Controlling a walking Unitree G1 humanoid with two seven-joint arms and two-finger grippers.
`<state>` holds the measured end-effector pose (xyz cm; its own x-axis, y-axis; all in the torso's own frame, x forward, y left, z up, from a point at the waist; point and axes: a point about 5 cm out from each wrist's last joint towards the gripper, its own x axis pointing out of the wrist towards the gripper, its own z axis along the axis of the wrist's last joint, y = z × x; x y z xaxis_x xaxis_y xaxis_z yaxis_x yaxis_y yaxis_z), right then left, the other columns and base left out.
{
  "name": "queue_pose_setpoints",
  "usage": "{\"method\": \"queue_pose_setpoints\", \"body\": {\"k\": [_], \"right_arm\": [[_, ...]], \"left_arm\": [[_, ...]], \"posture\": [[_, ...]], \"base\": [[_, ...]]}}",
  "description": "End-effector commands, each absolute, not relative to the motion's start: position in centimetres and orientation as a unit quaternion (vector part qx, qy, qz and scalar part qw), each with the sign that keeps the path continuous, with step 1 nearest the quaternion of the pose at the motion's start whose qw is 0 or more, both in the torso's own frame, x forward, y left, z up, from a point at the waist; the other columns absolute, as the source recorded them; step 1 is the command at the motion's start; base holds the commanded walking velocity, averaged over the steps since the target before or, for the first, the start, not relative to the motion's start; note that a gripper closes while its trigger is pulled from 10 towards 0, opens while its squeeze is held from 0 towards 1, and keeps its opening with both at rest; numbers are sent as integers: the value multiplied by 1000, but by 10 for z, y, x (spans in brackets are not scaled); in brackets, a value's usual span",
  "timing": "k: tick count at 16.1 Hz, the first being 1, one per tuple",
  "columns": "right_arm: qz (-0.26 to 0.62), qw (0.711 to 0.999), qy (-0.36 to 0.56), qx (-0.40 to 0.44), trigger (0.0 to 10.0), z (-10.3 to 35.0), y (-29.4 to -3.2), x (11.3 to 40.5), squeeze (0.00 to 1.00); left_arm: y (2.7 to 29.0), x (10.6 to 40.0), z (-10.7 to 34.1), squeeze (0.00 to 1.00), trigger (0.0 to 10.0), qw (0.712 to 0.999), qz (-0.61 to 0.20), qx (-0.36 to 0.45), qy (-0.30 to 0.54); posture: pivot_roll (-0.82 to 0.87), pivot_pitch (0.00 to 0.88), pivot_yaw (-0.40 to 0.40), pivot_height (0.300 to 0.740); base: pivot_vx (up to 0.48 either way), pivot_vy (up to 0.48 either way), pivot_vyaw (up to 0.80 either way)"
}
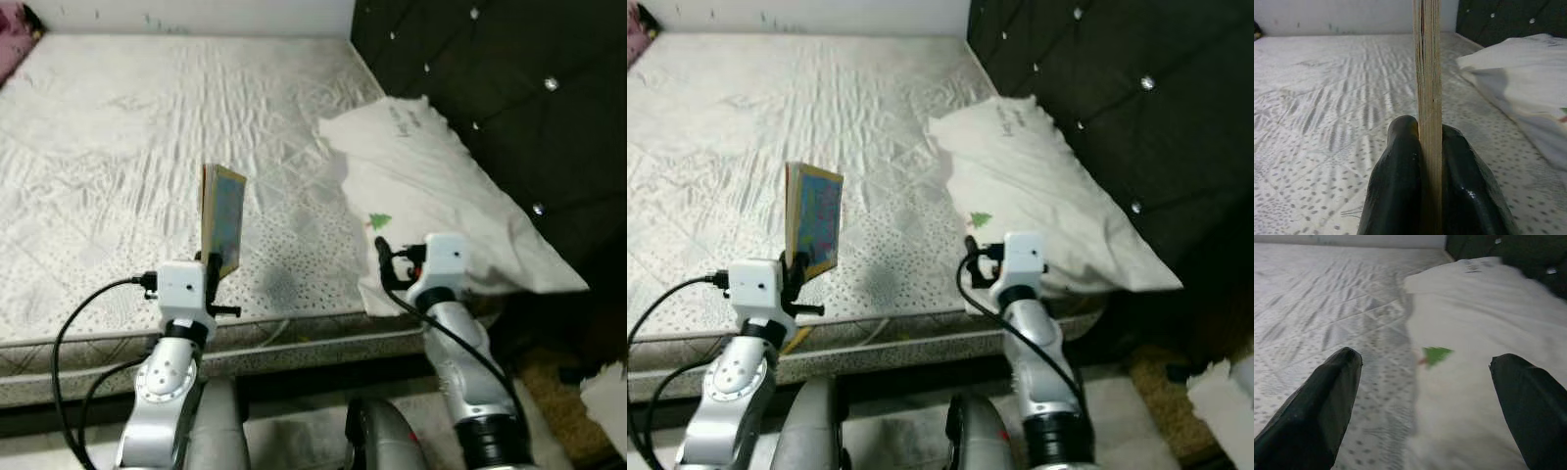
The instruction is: Clean up the room
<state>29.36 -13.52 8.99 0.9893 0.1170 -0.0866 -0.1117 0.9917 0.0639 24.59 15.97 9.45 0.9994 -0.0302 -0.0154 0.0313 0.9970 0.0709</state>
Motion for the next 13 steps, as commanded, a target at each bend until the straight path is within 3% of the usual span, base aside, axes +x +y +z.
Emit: {"method": "queue_pose_setpoints", "body": {"k": [1, 9, 13], "right_arm": [[66, 997, 39, 29, 10000, 93, -130, 295, 0], [71, 996, 35, 35, 10000, 94, -130, 295, 0], [55, 998, 30, 25, 10000, 99, -141, 294, 0]], "left_arm": [[166, 249, 106, 0, 10000, 999, -2, 38, -21], [160, 261, 104, 0, 10000, 1000, -15, 12, -13], [143, 286, 101, 0, 10000, 998, -9, -62, 12]], "posture": [[67, 56, -62, 603], [63, 48, -67, 593], [36, 56, -73, 573]], "base": [[401, 0, 0], [38, 0, 0], [0, 0, 0]]}}
